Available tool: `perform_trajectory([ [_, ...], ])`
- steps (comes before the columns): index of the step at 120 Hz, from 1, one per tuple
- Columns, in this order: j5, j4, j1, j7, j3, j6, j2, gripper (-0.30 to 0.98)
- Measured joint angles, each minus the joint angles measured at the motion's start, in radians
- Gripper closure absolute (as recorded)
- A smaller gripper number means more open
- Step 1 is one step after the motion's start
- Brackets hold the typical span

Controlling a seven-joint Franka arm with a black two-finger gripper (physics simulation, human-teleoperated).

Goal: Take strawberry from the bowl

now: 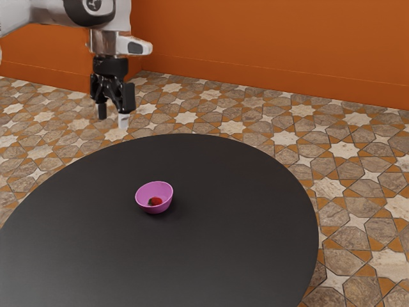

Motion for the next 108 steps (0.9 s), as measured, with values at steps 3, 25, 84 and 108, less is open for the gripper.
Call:
perform_trajectory([
  [3,0.001,-0.002,0.001,0.015,-0.001,0.044,0.0,0.0],
  [25,0.004,-0.005,0.002,0.105,-0.002,0.244,0.0,0.0],
  [84,0.086,-0.578,0.196,0.685,-0.096,0.743,0.077,0.04],
  [108,0.135,-0.567,0.207,0.918,-0.078,0.904,0.092,0.09],
])
